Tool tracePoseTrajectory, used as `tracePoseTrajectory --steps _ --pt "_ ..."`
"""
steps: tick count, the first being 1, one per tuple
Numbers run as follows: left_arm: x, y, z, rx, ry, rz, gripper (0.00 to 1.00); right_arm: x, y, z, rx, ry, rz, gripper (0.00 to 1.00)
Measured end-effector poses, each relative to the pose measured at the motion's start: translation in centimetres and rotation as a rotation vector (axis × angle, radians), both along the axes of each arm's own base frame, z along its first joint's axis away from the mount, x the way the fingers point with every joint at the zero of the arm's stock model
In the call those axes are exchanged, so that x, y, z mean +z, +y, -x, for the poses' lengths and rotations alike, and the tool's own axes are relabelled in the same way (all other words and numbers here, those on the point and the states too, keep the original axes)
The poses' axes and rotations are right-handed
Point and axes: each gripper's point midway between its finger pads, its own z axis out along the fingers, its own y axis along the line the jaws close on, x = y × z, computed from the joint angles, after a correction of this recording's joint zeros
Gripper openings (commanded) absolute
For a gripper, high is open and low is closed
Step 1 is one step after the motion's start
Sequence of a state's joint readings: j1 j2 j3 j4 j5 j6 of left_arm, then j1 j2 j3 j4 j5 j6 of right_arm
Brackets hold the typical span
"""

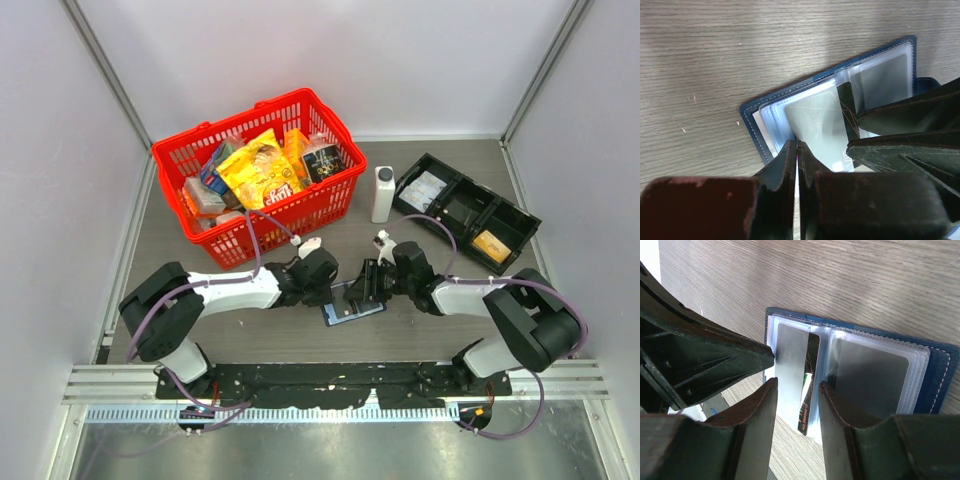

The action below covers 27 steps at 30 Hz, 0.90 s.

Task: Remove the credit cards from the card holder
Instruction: Remove the credit card from the card holder.

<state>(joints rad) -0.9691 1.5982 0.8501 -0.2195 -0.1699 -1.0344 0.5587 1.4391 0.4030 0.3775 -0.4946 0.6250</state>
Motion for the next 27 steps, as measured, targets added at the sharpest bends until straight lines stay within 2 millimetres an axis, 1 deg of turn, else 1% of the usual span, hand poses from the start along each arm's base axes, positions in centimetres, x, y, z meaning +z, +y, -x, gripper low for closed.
tracePoseTrajectory --steps 3,6,10,15,17,19,20,23,27 --pt "-0.35 0.22 0.04 0.008 0.013 -0.001 0.0 -0.19 0.2 0.12 0.004 0.004 -0.019 0.41" --pt "-0.43 0.28 0.0 0.012 0.019 0.005 0.0 -0.25 0.37 0.24 0.008 0.012 -0.048 0.39" --pt "-0.52 0.32 -0.07 0.015 0.023 0.01 0.0 -0.21 0.47 0.28 0.007 0.022 -0.087 0.3" --pt "-0.57 0.27 -0.23 0.021 0.024 0.026 0.0 -0.43 0.07 0.46 -0.011 0.055 -0.132 0.24" --pt "-0.6 0.26 -0.27 0.022 0.024 0.029 0.0 -0.45 0.06 0.56 -0.011 0.063 -0.143 0.18" --pt "-0.61 0.26 -0.28 0.023 0.024 0.031 0.0 -0.34 0.11 0.49 -0.012 0.064 -0.151 0.03" --pt "-0.6 0.25 -0.29 0.023 0.023 0.031 0.0 -0.25 0.14 0.43 -0.012 0.061 -0.155 0.01" --pt "-0.57 0.27 -0.31 0.024 0.024 0.032 0.0 0.07 0.17 0.29 -0.012 0.06 -0.17 0.01" --pt "-0.61 0.27 -0.34 0.031 0.027 0.041 0.0 0.11 -0.37 -0.1 -0.025 0.063 -0.176 0.01"
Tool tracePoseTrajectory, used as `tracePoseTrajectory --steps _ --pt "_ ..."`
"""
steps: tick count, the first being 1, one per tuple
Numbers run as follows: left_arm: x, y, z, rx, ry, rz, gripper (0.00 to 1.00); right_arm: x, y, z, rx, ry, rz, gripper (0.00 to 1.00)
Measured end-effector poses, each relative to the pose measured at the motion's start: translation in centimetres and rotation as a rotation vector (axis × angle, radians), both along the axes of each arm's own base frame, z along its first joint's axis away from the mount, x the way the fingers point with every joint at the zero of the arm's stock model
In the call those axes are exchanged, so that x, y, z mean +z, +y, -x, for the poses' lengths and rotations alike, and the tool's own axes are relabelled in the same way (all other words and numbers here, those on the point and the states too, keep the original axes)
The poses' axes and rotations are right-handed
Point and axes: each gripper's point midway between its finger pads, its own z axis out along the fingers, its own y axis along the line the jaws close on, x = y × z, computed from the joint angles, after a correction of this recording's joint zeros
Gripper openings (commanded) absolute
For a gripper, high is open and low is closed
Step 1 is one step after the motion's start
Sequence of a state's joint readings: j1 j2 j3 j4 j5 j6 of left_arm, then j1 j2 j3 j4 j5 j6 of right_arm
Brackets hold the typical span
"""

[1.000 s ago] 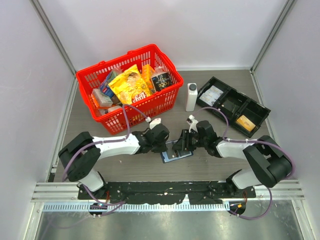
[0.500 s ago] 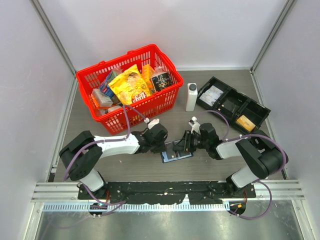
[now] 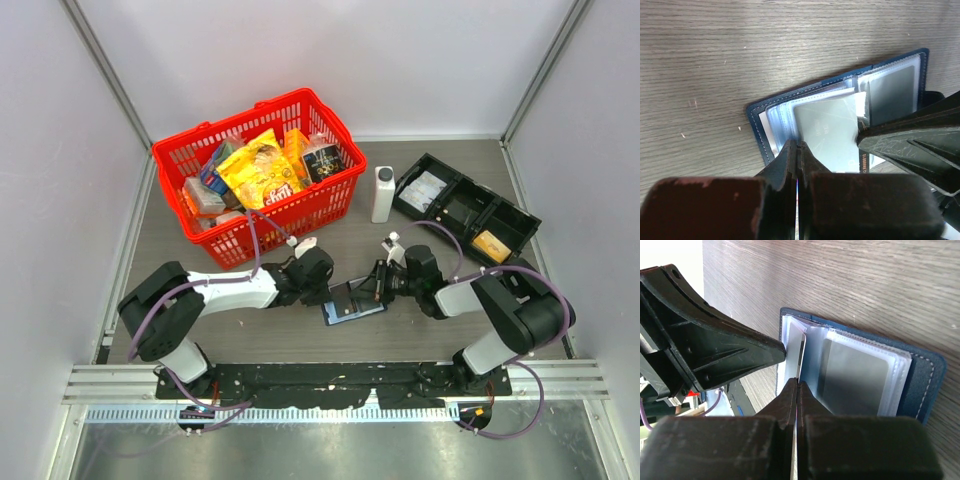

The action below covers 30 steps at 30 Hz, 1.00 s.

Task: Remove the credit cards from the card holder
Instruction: Remove the credit card from the card holder.

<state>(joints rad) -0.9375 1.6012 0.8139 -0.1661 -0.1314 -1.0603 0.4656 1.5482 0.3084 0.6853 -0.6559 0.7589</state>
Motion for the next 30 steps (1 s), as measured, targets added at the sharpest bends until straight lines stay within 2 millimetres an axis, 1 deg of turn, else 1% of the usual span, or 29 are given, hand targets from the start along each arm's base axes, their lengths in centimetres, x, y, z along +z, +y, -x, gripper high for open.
tracePoseTrajectory --steps 5,9,10,11,13,14,15,17,18,22,24,25,30 --pt "-0.1 0.0 -0.1 0.007 0.005 0.012 0.0 0.2 -0.9 -0.4 -0.017 -0.004 0.008 0.01" --pt "0.0 0.0 -0.2 0.008 0.005 0.017 0.0 0.1 -1.3 -0.2 -0.015 -0.006 0.029 0.02" --pt "0.0 0.0 -0.2 0.008 0.004 0.018 0.0 0.0 -1.4 -0.1 -0.012 -0.003 0.035 0.07" --pt "-0.1 0.0 -0.2 0.008 0.005 0.017 0.0 -0.1 -1.4 0.0 -0.01 -0.002 0.039 0.09" --pt "-0.1 0.0 -0.2 0.007 0.005 0.017 0.0 -0.2 -1.5 0.1 -0.006 0.001 0.044 0.19" --pt "-0.1 0.0 -0.2 0.007 0.005 0.018 0.0 -0.2 -1.5 0.0 -0.004 -0.001 0.045 0.22" --pt "-0.1 0.0 -0.1 0.007 0.006 0.018 0.0 -0.3 -1.5 0.1 -0.002 0.0 0.047 0.27" --pt "-0.1 0.0 -0.1 0.006 0.008 0.019 0.0 -0.4 -1.4 0.1 0.004 0.008 0.047 0.31" --pt "-0.1 0.0 -0.1 0.006 0.009 0.02 0.0 -0.6 -1.4 0.1 0.006 0.014 0.046 0.32" --pt "-0.1 0.0 -0.1 0.005 0.011 0.021 0.0 -0.7 -1.1 0.2 0.021 0.024 0.034 0.32" --pt "-0.1 0.0 -0.1 0.005 0.011 0.022 0.0 -0.7 -1.0 0.2 0.026 0.022 0.029 0.29" --pt "-0.1 0.0 -0.1 0.005 0.012 0.022 0.0 -0.8 -1.0 0.1 0.028 0.022 0.028 0.26" --pt "-0.1 0.0 -0.1 0.005 0.012 0.022 0.0 -0.9 -1.0 0.1 0.028 0.024 0.029 0.16"
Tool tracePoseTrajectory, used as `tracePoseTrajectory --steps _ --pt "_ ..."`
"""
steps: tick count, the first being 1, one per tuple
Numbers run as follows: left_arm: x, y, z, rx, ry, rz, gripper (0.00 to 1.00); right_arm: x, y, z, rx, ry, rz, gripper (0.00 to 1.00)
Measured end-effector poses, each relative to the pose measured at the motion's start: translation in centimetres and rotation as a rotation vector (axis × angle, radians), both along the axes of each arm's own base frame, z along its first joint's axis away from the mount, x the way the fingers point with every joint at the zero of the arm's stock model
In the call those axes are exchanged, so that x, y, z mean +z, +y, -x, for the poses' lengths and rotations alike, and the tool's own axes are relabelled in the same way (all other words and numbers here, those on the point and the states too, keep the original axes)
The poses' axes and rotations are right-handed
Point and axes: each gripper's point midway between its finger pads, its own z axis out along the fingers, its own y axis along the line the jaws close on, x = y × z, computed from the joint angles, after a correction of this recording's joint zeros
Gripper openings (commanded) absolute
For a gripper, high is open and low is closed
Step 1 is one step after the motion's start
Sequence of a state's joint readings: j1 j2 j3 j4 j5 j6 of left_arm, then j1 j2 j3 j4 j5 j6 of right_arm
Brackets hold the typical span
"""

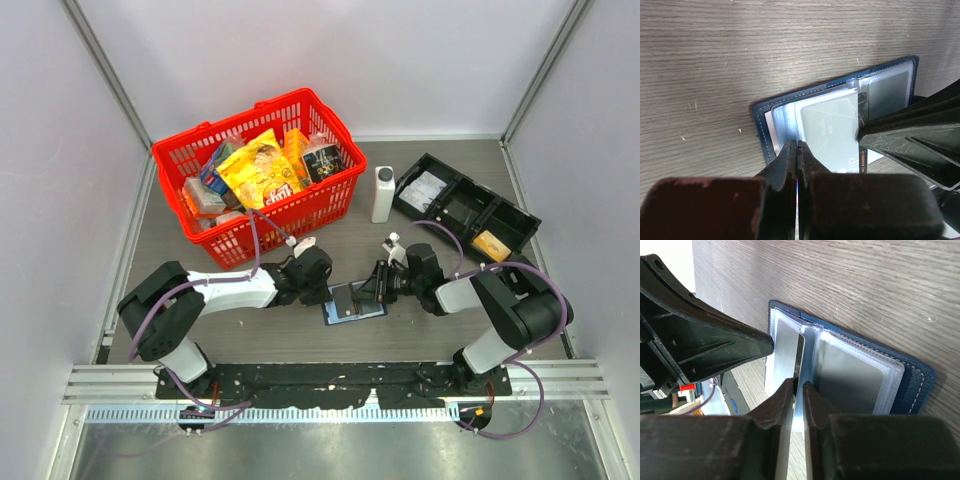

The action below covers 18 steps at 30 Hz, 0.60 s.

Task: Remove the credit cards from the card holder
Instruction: Remove the credit card from the card holder.

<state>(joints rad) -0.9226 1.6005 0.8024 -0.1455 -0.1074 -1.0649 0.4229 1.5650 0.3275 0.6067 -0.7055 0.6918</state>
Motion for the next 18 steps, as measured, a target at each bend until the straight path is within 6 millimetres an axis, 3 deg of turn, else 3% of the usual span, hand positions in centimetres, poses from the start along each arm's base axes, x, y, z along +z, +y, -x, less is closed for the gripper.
tracePoseTrajectory --steps 4,14,18 --pt "0.0 0.02 0.01 -0.001 0.0 -0.001 0.0 -0.04 0.0 0.02 0.0 0.002 0.0 0.06" --pt "0.05 0.08 0.06 -0.003 -0.002 0.0 0.0 0.58 -0.73 -0.66 -0.032 0.009 -0.042 0.01" --pt "0.15 0.13 0.26 -0.01 0.0 0.005 0.11 0.48 -0.91 -0.6 -0.041 0.027 -0.06 0.01"
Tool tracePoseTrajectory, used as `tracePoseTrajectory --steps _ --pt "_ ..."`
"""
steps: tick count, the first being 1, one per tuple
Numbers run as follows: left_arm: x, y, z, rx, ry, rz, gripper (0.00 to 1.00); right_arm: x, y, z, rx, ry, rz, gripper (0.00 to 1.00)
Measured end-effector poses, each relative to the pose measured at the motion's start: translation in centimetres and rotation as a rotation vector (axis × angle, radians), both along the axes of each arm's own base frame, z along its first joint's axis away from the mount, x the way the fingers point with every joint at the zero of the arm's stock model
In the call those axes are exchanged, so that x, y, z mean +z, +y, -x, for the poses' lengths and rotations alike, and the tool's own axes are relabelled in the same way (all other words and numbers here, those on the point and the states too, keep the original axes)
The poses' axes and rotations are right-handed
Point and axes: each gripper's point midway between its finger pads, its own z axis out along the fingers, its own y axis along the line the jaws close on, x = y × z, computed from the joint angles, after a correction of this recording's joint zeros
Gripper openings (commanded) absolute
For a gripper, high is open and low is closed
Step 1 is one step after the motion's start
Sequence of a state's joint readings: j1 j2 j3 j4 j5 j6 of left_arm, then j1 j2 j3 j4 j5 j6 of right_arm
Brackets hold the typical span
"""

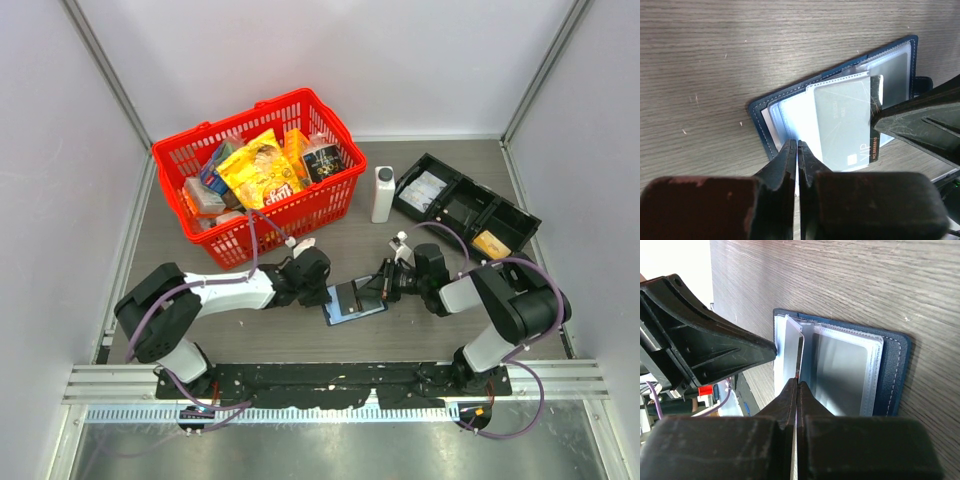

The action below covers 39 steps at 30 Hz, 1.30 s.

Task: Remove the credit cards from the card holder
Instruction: Remove the credit card from the card holder.

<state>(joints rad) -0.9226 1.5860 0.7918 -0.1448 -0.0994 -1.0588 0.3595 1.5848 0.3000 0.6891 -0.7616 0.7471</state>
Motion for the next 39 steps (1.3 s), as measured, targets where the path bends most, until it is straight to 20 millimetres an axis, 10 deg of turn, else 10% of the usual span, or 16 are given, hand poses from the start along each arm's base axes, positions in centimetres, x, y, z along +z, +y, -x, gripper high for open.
tracePoseTrajectory --steps 9,39 --pt "1.3 -1.0 0.1 -0.034 -0.021 0.067 0.22 -0.4 0.5 0.1 0.011 0.033 -0.045 0.01" --pt "0.1 -1.4 0.1 -0.04 0.016 0.018 0.0 -0.5 -0.2 0.2 -0.004 0.061 -0.038 0.01"
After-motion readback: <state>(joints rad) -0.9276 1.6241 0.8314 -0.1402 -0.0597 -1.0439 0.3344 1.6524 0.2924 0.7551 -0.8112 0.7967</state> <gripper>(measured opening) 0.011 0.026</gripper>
